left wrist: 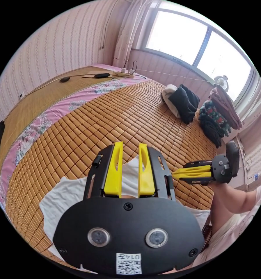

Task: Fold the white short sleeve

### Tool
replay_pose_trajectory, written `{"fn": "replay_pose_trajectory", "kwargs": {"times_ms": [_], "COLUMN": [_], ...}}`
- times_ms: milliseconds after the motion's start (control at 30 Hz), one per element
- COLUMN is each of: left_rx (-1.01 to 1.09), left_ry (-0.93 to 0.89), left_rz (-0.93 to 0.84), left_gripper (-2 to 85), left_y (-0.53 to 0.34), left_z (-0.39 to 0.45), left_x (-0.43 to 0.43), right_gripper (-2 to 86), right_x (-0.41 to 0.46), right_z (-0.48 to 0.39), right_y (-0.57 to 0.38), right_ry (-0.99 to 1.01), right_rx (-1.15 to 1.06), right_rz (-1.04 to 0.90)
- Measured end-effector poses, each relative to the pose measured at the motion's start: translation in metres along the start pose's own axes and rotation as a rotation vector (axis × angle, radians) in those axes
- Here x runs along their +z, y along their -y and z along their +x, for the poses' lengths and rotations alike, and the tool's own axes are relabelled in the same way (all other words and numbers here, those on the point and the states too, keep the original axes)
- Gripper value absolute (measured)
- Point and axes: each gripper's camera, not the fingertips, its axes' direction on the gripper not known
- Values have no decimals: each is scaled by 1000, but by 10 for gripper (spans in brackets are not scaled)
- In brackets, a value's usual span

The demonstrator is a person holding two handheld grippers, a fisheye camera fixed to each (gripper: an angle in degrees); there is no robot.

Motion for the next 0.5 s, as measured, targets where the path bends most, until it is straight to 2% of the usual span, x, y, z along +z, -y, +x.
{"fn": "replay_pose_trajectory", "kwargs": {"times_ms": [100, 200, 267, 500], "left_rx": [-45, -117, -157, -202], "left_ry": [46, 57, 86, 112], "left_rz": [-56, -111, -110, -101], "left_gripper": [75, 78, 79, 50], "left_y": [-33, -48, -53, -77], "left_z": [-18, -33, -40, -63], "left_x": [3, 17, 21, 17], "right_gripper": [-3, -3, -2, -3], "right_x": [26, 65, 107, 141], "right_z": [13, 19, 26, 50], "right_y": [39, 70, 83, 78], "right_ry": [34, -15, -34, -20], "right_rx": [-27, -41, -50, -18], "right_rz": [13, 15, -69, -49]}}
